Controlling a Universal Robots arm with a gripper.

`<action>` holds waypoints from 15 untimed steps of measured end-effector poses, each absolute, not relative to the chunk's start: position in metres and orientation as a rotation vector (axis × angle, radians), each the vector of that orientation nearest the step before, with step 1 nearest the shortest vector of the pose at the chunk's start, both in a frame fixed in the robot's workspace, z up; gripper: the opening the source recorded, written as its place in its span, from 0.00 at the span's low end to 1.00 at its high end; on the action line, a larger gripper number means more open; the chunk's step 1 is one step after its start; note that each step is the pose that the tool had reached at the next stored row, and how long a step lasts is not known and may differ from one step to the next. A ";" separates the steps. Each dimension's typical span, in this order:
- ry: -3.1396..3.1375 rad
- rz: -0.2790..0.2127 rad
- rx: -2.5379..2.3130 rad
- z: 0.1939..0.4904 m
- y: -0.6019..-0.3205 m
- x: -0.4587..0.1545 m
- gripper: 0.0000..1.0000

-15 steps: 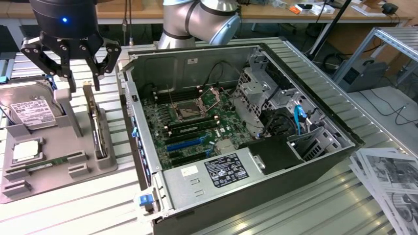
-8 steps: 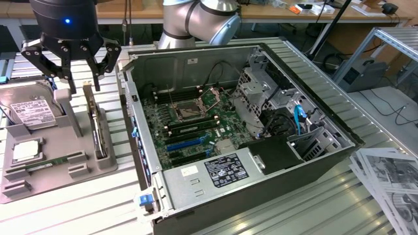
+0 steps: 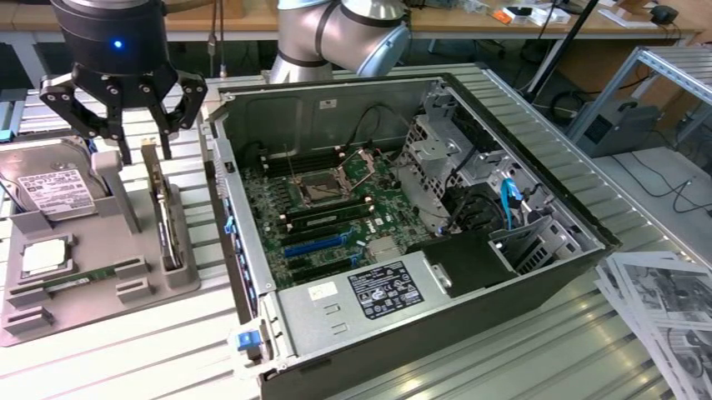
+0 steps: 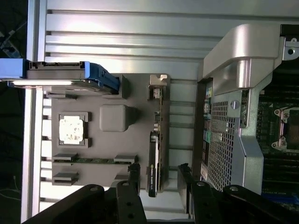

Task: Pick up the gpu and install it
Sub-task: 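Pick up the gpu and move the gpu toward the slot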

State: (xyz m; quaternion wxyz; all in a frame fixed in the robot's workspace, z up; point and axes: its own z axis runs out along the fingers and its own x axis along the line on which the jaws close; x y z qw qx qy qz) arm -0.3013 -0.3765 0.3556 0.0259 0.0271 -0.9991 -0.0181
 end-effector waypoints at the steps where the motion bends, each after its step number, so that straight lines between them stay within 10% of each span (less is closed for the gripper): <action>1: -3.088 -0.056 0.084 0.354 -0.377 -0.301 0.45; 15: -3.088 -0.058 0.084 0.348 -0.377 -0.301 0.47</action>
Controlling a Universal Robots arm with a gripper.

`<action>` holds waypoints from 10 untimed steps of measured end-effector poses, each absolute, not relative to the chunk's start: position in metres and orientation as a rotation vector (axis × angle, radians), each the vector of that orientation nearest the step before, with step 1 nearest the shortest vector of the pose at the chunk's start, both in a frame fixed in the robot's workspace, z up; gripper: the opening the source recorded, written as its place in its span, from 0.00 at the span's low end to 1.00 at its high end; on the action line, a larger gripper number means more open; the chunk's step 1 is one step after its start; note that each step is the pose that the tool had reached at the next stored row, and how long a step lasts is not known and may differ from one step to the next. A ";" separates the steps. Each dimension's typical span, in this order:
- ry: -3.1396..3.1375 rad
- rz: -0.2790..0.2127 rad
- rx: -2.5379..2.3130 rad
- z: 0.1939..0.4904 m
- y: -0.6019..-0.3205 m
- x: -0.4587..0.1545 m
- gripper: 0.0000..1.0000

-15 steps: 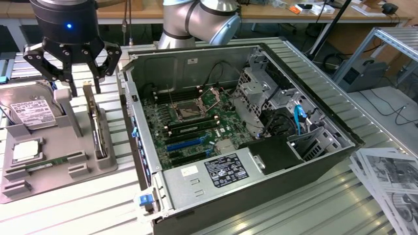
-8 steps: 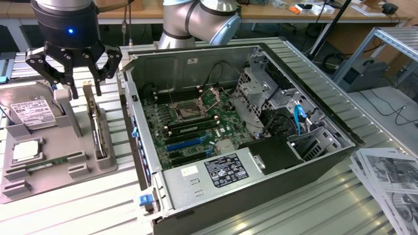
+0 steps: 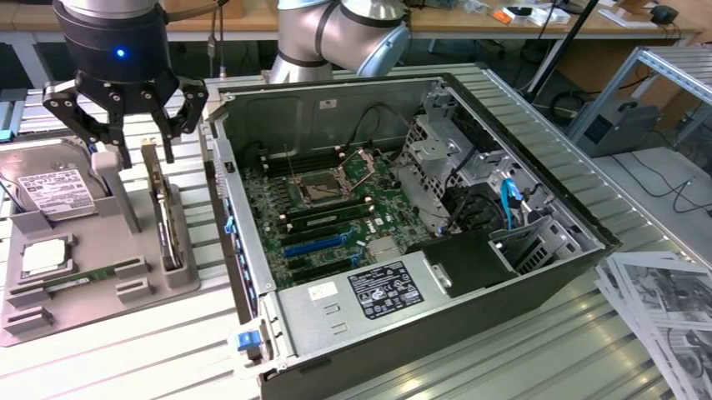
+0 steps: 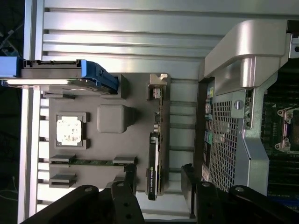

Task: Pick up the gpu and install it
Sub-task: 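Pick up the gpu and move the gpu toward the slot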

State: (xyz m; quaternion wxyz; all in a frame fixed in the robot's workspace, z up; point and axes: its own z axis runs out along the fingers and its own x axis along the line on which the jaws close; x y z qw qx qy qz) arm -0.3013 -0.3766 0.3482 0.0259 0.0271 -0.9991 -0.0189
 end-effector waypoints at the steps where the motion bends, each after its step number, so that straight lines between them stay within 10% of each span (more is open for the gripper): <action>1: -3.088 -0.058 0.084 0.348 -0.377 -0.301 0.53; 10: -3.088 -0.058 0.084 0.347 -0.377 -0.302 0.60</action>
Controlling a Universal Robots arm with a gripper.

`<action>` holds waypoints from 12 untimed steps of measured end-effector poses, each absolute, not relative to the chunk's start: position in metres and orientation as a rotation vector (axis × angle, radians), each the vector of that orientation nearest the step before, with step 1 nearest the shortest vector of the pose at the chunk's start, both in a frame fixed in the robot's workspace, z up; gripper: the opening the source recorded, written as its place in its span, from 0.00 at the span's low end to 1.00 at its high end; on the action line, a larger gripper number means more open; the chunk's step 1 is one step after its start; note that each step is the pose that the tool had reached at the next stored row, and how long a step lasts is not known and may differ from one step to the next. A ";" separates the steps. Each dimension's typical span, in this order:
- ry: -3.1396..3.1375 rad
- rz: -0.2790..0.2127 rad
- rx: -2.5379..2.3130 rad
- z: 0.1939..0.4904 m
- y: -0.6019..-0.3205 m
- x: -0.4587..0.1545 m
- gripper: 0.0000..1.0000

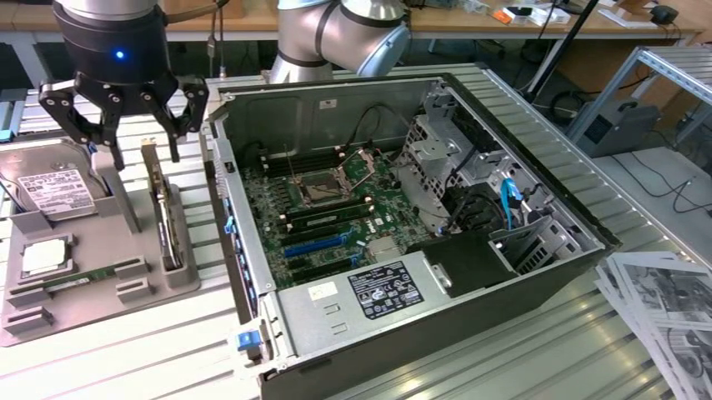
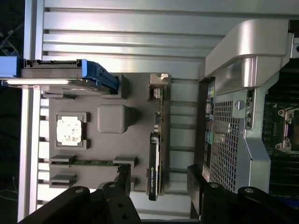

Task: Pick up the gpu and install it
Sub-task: 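Pick up the gpu and move the gpu toward the slot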

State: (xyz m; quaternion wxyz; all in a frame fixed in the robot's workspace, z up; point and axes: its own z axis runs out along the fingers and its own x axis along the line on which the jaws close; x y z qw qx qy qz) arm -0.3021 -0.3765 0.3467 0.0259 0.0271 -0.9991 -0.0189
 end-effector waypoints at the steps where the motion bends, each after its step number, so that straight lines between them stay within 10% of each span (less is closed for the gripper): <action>1: -3.088 -0.058 0.084 0.346 -0.377 -0.302 0.60; 12: -3.100 -0.056 0.084 0.342 -0.377 -0.302 0.60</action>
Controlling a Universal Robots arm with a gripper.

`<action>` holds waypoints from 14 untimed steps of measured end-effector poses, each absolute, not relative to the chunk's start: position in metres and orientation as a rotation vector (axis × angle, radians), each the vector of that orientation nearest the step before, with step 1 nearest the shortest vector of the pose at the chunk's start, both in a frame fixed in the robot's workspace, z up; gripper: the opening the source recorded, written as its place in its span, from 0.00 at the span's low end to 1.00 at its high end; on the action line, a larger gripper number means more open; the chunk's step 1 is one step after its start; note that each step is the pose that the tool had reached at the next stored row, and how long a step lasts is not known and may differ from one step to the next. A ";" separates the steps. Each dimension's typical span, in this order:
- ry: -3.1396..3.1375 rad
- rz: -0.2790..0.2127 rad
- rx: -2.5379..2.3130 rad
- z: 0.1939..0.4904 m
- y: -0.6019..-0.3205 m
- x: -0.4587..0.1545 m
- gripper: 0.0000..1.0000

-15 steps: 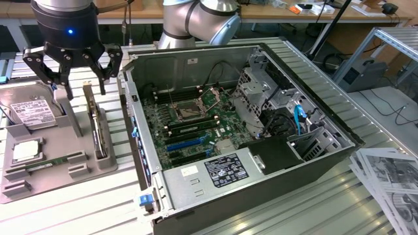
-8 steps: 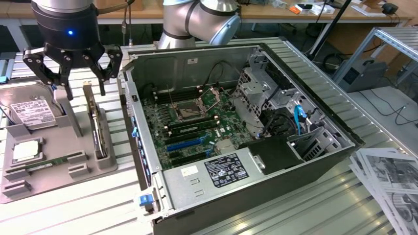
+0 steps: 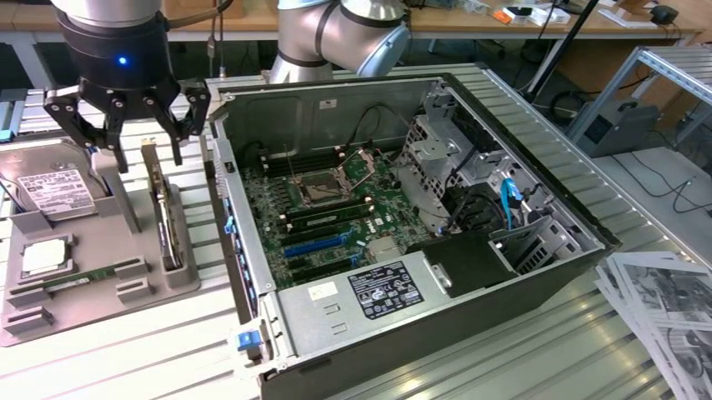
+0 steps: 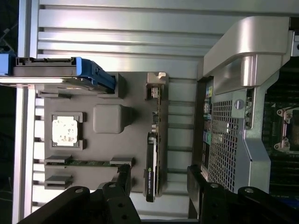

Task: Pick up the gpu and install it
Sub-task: 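Pick up the gpu and move the gpu toward the slot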

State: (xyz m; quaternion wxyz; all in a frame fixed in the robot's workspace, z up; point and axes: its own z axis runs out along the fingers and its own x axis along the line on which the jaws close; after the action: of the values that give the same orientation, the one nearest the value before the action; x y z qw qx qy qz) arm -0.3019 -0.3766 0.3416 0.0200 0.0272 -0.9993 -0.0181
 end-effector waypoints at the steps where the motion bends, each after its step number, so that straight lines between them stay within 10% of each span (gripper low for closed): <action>1: -3.100 -0.056 0.084 0.341 -0.377 -0.302 0.60; 14: -3.100 -0.056 0.084 0.327 -0.377 -0.302 0.60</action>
State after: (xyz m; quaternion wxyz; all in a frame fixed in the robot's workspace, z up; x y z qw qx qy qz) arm -0.3019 -0.3766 0.3270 0.0200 0.0272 -0.9993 -0.0181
